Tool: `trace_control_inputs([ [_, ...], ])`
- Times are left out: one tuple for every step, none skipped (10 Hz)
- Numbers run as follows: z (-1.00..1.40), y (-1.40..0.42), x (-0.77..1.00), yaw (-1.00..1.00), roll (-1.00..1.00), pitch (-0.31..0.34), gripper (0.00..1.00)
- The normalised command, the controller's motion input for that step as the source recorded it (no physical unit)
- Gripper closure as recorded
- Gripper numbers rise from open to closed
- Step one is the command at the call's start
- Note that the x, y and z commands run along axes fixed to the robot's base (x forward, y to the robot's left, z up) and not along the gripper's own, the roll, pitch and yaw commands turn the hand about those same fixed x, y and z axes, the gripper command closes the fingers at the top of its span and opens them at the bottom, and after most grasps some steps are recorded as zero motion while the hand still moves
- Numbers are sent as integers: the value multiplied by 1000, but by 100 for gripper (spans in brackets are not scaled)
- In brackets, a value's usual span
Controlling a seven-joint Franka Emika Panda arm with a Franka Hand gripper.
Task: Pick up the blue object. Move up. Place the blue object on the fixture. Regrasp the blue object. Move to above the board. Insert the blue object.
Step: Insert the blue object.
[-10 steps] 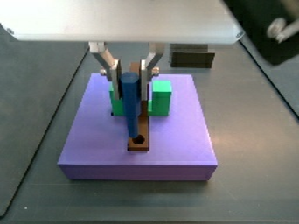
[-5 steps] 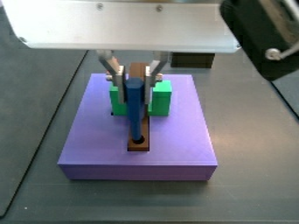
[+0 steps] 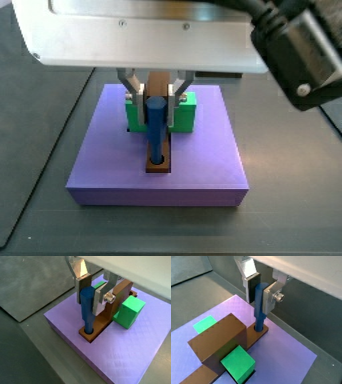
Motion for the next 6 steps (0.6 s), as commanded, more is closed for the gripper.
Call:
trace_control_inputs([
  [-320, 0, 214, 0, 17, 0, 100],
  [-311, 0, 217, 0, 63, 0, 100],
  [-297, 0, 203, 0, 116, 20, 100],
  [-309, 0, 137, 0, 121, 7, 100],
  [-306, 0, 100, 0, 134, 14, 100],
  [-294, 0, 20, 0, 140, 26, 100],
])
